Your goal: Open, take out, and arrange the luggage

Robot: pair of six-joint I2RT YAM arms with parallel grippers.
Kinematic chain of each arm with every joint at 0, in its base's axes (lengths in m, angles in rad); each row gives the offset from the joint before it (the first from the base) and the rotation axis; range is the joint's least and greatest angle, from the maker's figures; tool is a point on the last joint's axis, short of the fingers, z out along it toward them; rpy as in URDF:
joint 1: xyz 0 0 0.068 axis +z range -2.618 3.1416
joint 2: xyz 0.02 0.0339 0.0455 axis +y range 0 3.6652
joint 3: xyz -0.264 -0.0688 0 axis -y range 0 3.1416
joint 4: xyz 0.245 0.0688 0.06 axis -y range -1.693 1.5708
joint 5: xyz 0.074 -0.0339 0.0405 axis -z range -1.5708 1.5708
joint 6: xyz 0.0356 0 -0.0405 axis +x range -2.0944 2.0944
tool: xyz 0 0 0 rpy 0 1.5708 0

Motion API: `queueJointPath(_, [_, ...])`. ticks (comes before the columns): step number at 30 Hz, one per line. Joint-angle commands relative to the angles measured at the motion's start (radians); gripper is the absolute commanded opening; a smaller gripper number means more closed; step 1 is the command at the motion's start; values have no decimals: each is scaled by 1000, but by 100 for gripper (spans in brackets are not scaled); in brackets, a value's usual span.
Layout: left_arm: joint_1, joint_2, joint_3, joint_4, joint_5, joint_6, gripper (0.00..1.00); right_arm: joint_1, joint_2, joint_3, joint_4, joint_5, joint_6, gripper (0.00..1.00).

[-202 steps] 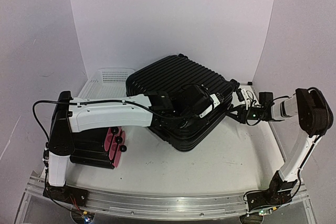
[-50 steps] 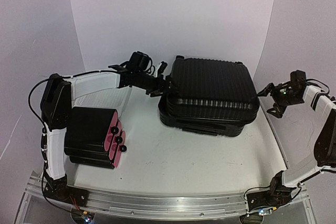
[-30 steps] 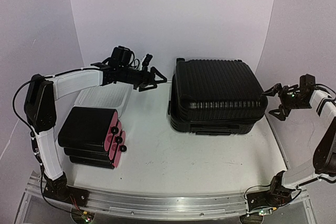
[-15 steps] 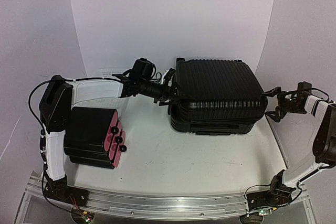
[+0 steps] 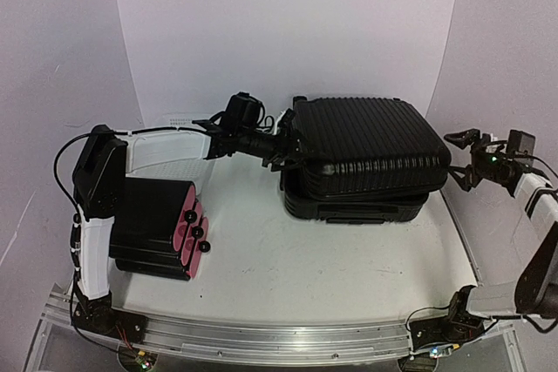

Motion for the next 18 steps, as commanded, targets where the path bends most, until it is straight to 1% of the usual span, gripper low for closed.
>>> queueJointPath(1, [-52, -92, 50, 104, 16, 41, 86, 26, -98, 38, 61, -88, 12, 98])
queueJointPath(3, [-51, -116, 36, 104, -2, 55, 86, 26, -117, 61, -13, -61, -17, 98])
queueJointPath(5, [-52, -134, 31, 104, -7, 66, 86, 26, -119, 116, -209, 3, -132, 98])
queueJointPath(6, [-51, -141, 30, 104, -11, 69, 86, 25, -117, 132, -278, 54, -165, 98])
queueJointPath(7, [-51, -142, 29, 104, -11, 70, 86, 23, -117, 137, -319, 100, -179, 98])
queueJointPath(8, [-52, -143, 31, 103, -12, 72, 87, 22, -110, 128, -325, 106, -184, 98])
queueJointPath(11, [-49, -139, 40, 103, -7, 62, 87, -2, -80, 104, -325, 136, -131, 98])
queueJointPath(14, [-46, -165, 2, 103, -40, 70, 86, -57, -41, 70, -308, 157, -87, 98])
queueJointPath(16, [-43, -194, -47, 101, -76, 74, 85, -76, 5, 26, -194, 109, -2, 98])
queueJointPath(18, [-32, -216, -95, 101, -90, 63, 83, -77, 48, -33, -6, 61, 127, 98])
